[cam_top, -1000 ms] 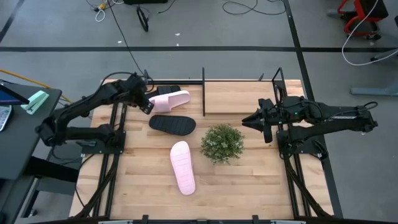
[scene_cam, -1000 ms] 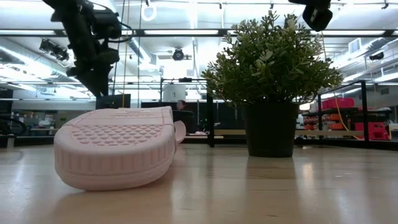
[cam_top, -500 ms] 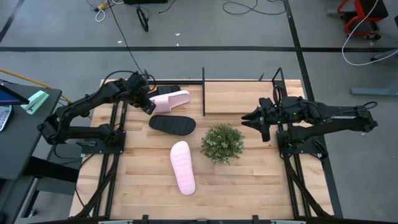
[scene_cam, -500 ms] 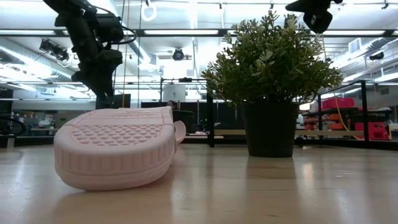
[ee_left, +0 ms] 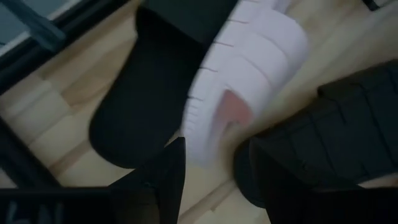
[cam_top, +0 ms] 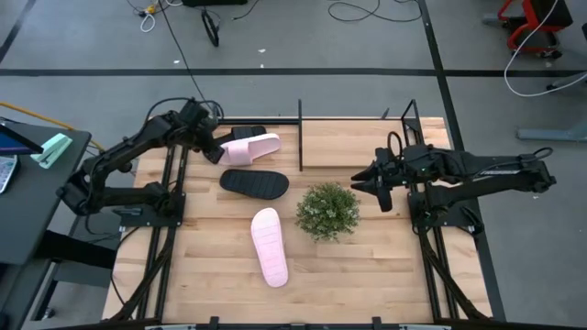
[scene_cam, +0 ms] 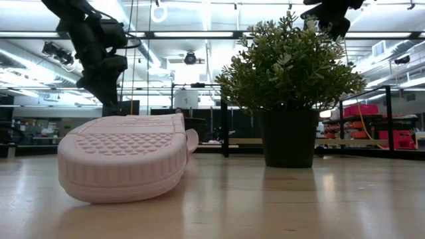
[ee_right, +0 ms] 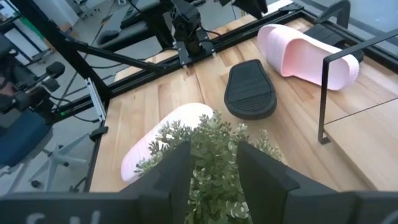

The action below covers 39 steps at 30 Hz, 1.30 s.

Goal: Pick and place slides into the shelf
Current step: Put the top pink slide on the shelf

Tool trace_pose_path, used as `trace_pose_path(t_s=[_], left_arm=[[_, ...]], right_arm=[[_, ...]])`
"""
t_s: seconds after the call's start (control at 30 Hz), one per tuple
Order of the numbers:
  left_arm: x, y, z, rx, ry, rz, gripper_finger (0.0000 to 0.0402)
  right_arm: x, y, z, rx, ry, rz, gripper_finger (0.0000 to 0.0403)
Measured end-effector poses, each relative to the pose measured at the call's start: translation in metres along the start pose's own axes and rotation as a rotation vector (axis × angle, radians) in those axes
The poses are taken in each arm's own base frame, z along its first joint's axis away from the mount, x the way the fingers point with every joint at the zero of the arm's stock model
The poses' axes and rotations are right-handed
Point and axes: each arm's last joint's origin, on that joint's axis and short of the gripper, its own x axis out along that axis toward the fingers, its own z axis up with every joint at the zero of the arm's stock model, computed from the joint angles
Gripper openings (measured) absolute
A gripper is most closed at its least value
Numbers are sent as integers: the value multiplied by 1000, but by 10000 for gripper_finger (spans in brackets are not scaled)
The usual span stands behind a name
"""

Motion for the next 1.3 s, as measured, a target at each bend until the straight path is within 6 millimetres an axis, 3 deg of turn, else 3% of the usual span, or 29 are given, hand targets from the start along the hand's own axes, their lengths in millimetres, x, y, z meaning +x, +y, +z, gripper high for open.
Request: trace_pose_path(t_s=[0.27, 0.6, 0.8, 1.07, 1.3], left_arm=[[16, 14, 3, -70, 67, -16, 202], [49, 17, 4, -67, 209, -35, 265], [61, 18, 7, -50, 219, -54, 276], [68, 18, 12, -43, 189, -57, 237], [67, 18, 11, -20, 196, -59, 133]], right_arm=[[1, 1, 1, 15, 1, 24, 138], [1, 1, 1, 47, -2, 26, 137], [1, 1, 1, 54, -1, 26, 138], [1, 1, 1, 53, -1, 24, 133], [1, 0, 2, 47, -23, -23, 132]])
